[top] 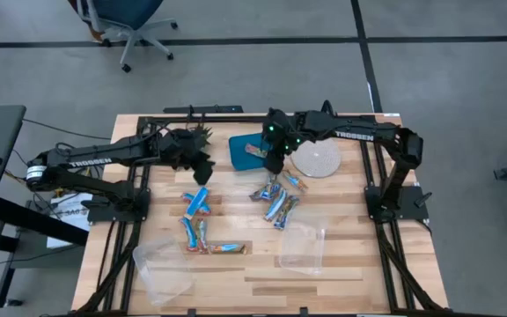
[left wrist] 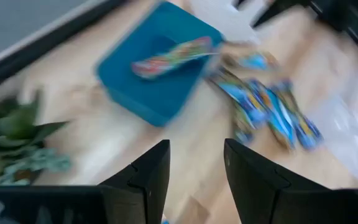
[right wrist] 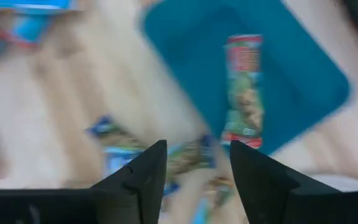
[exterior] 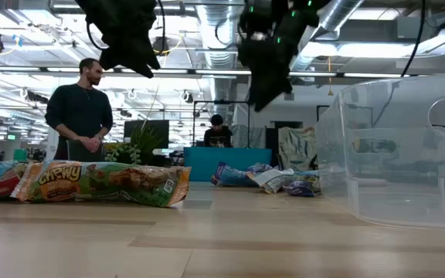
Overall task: Pick and place Granola Bars by type
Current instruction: Put the red granola bar into the blue bin
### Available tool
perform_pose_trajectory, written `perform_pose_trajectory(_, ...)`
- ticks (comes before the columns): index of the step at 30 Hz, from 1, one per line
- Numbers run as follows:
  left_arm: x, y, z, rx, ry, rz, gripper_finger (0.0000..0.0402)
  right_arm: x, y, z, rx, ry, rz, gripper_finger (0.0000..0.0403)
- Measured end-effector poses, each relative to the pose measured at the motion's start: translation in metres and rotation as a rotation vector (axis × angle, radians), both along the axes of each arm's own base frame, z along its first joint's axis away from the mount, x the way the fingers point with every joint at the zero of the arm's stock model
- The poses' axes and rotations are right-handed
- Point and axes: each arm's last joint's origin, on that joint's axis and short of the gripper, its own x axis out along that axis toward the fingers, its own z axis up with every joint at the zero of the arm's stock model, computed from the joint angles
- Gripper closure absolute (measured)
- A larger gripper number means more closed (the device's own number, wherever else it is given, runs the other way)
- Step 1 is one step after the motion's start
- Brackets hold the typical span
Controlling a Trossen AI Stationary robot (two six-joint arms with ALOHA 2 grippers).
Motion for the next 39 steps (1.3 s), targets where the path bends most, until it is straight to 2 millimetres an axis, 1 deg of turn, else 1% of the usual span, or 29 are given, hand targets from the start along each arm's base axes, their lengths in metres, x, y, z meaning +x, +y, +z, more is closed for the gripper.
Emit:
perform_pose_trajectory(3, -0.003, -0.012, -0.005, -0.027, 0.080, -0.138, 0.0258, -0.008, 0.023, 0.015, -0.019, -0.015, 0.107, 0.0224)
perform_pose_trajectory(6, -0.009, -0.027, -0.012, -0.033, 0.193, -0.250, 0.0258, -0.026, 0.050, 0.025, -0.053, -0.062, 0.214, 0.0223)
perform_pose_trajectory(8, -0.014, -0.035, -0.016, -0.023, 0.267, -0.301, 0.0258, -0.040, 0.066, 0.023, -0.059, -0.095, 0.250, 0.0225)
perform_pose_trajectory(12, -0.026, -0.048, -0.023, 0.027, 0.432, -0.379, 0.0258, -0.072, 0.087, 0.014, -0.027, -0.113, 0.244, 0.0231)
perform_pose_trajectory(14, -0.029, -0.052, -0.033, 0.051, 0.494, -0.410, 0.0258, -0.084, 0.093, 0.012, -0.015, -0.120, 0.233, 0.0234)
perform_pose_trajectory(15, -0.031, -0.054, -0.041, 0.052, 0.522, -0.425, 0.0258, -0.088, 0.096, 0.012, -0.006, -0.120, 0.222, 0.0235)
perform_pose_trajectory(17, -0.036, -0.057, -0.058, 0.045, 0.577, -0.448, 0.0258, -0.093, 0.101, 0.014, 0.006, -0.130, 0.210, 0.0237)
perform_pose_trajectory(19, -0.039, -0.060, -0.073, 0.044, 0.596, -0.465, 0.0258, -0.099, 0.108, 0.019, 0.006, -0.144, 0.210, 0.0239)
perform_pose_trajectory(22, -0.040, -0.063, -0.090, 0.069, 0.596, -0.483, 0.0258, -0.106, 0.118, 0.027, -0.004, -0.178, 0.213, 0.0238)
perform_pose_trajectory(28, -0.036, -0.064, -0.101, 0.086, 0.639, -0.481, 0.0258, -0.119, 0.131, 0.038, -0.006, -0.218, 0.158, 0.0238)
perform_pose_trajectory(35, -0.024, -0.065, -0.121, 0.067, 0.757, -0.479, 0.0258, -0.120, 0.143, 0.040, 0.043, -0.237, 0.123, 0.0237)
perform_pose_trajectory(39, -0.015, -0.064, -0.131, 0.115, 0.786, -0.453, 0.0258, -0.120, 0.148, 0.040, 0.032, -0.244, 0.114, 0.0237)
